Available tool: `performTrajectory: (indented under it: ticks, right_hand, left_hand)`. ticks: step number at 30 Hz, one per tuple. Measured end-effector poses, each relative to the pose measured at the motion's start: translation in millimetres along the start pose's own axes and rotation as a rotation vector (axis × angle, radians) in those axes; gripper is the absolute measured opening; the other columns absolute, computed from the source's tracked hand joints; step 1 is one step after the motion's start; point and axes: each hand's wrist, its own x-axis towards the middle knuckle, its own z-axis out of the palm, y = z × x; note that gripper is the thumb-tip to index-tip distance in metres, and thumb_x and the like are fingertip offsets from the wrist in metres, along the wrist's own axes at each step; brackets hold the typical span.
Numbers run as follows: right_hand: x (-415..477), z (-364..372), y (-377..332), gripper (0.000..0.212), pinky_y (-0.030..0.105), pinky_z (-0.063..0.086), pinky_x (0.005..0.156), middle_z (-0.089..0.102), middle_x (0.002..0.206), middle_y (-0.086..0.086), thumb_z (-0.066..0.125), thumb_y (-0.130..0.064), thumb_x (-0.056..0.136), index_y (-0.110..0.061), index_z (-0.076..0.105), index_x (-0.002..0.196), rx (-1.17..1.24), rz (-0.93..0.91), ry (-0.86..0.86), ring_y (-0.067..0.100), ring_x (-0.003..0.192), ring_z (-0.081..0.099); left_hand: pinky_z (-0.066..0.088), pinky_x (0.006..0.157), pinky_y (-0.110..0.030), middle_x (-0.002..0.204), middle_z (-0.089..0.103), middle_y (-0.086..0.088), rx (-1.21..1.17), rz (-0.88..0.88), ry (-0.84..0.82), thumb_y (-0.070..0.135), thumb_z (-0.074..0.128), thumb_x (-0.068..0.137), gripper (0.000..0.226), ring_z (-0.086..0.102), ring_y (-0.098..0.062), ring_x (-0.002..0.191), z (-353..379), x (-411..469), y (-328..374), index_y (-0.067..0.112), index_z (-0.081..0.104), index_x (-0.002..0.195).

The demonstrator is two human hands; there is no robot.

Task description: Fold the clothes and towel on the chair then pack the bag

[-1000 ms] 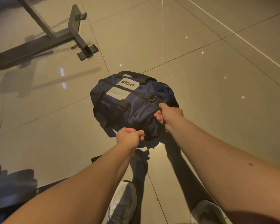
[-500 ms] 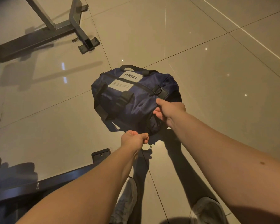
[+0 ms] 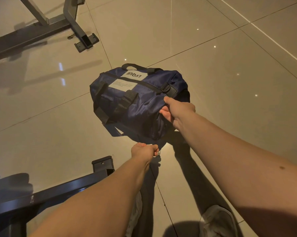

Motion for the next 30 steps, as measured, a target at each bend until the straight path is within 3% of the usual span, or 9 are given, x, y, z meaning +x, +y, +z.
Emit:
performTrajectory:
  ticks: [3, 5, 10, 13, 15, 18, 21, 26, 30]
  right_hand:
    - [1, -2, 0, 0.026, 0.028, 0.063, 0.062, 0.07, 0.09, 0.012, 0.079, -0.021, 0.088, -0.008, 0.057, 0.086, -0.022, 0.001, 0.003, 0.02, 0.073, 0.075]
    - [1, -4, 1, 0.025, 0.028, 0.063, 0.063, 0.07, 0.09, 0.012, 0.079, -0.021, 0.088, -0.008, 0.057, 0.087, -0.033, 0.008, 0.002, 0.02, 0.073, 0.075]
    - [2, -8, 3, 0.033, 0.025, 0.062, 0.06, 0.071, 0.096, 0.012, 0.078, -0.023, 0.089, -0.003, 0.062, 0.111, -0.047, 0.024, -0.038, 0.019, 0.075, 0.075]
    - [3, -8, 6, 0.035, 0.025, 0.062, 0.062, 0.073, 0.096, 0.011, 0.079, -0.026, 0.088, -0.002, 0.064, 0.111, -0.085, 0.016, -0.035, 0.018, 0.076, 0.075]
    - [2, -10, 10, 0.032, 0.023, 0.061, 0.059, 0.073, 0.091, 0.01, 0.078, -0.027, 0.088, -0.002, 0.065, 0.104, -0.181, -0.005, 0.008, 0.016, 0.073, 0.074]
    - [-2, -20, 19, 0.027, 0.021, 0.053, 0.046, 0.072, 0.084, 0.011, 0.075, -0.024, 0.091, -0.001, 0.066, 0.103, -0.312, -0.026, 0.054, 0.016, 0.063, 0.068]
    - [-14, -26, 23, 0.021, 0.023, 0.05, 0.046, 0.065, 0.075, 0.014, 0.068, -0.011, 0.092, 0.004, 0.066, 0.107, -0.39, 0.032, 0.038, 0.019, 0.055, 0.06]
    - [-54, -31, 6, 0.02, 0.029, 0.055, 0.048, 0.062, 0.075, 0.018, 0.061, 0.006, 0.086, 0.008, 0.062, 0.106, -0.524, 0.06, 0.036, 0.027, 0.055, 0.058]
    - [-95, -51, -18, 0.017, 0.035, 0.056, 0.058, 0.065, 0.079, 0.021, 0.063, 0.003, 0.087, 0.01, 0.063, 0.102, -0.641, 0.058, 0.049, 0.032, 0.06, 0.063]
  left_hand:
    - [0.064, 0.076, -0.038, 0.09, 0.077, -0.019, 0.037, -0.021, 0.01, 0.011, 0.081, 0.078, 0.032, 0.073, -0.026, 0.074, 6, 8, -2, -0.003, 0.072, 0.105]
    - [0.064, 0.079, -0.042, 0.094, 0.076, -0.02, 0.061, -0.036, 0.032, 0.012, 0.083, 0.074, 0.034, 0.075, -0.031, 0.085, 8, 14, -3, -0.001, 0.072, 0.104]
    - [0.052, 0.043, -0.022, 0.092, 0.073, -0.019, 0.089, -0.065, 0.002, 0.009, 0.075, 0.091, 0.021, 0.064, -0.025, 0.062, 3, 4, 4, -0.003, 0.064, 0.103]
    - [0.063, 0.07, -0.038, 0.1, 0.073, -0.02, 0.131, 0.005, 0.015, 0.03, 0.074, 0.092, 0.029, 0.072, -0.03, 0.079, 2, 3, 3, 0.006, 0.059, 0.098]
    - [0.06, 0.087, -0.049, 0.101, 0.071, -0.016, 0.185, 0.079, 0.042, 0.038, 0.07, 0.087, 0.032, 0.071, -0.036, 0.092, -1, 2, 4, 0.01, 0.058, 0.099]
    - [0.057, 0.081, -0.041, 0.094, 0.065, -0.009, 0.178, 0.205, 0.12, 0.024, 0.061, 0.091, 0.012, 0.065, -0.029, 0.085, -9, -19, 28, 0.014, 0.056, 0.097]
    - [0.044, 0.072, -0.034, 0.094, 0.058, -0.005, 0.176, 0.282, 0.127, 0.017, 0.057, 0.096, 0.013, 0.056, -0.024, 0.081, -15, -34, 53, 0.014, 0.052, 0.107]
    - [0.049, 0.094, -0.042, 0.111, 0.055, -0.007, 0.31, 0.297, -0.013, 0.021, 0.06, 0.097, 0.029, 0.059, -0.034, 0.108, -28, -65, 84, 0.013, 0.051, 0.123]
    - [0.055, 0.094, -0.045, 0.112, 0.069, -0.021, 0.34, 0.318, -0.121, 0.019, 0.058, 0.094, 0.034, 0.066, -0.041, 0.107, -41, -84, 104, 0.0, 0.062, 0.122]
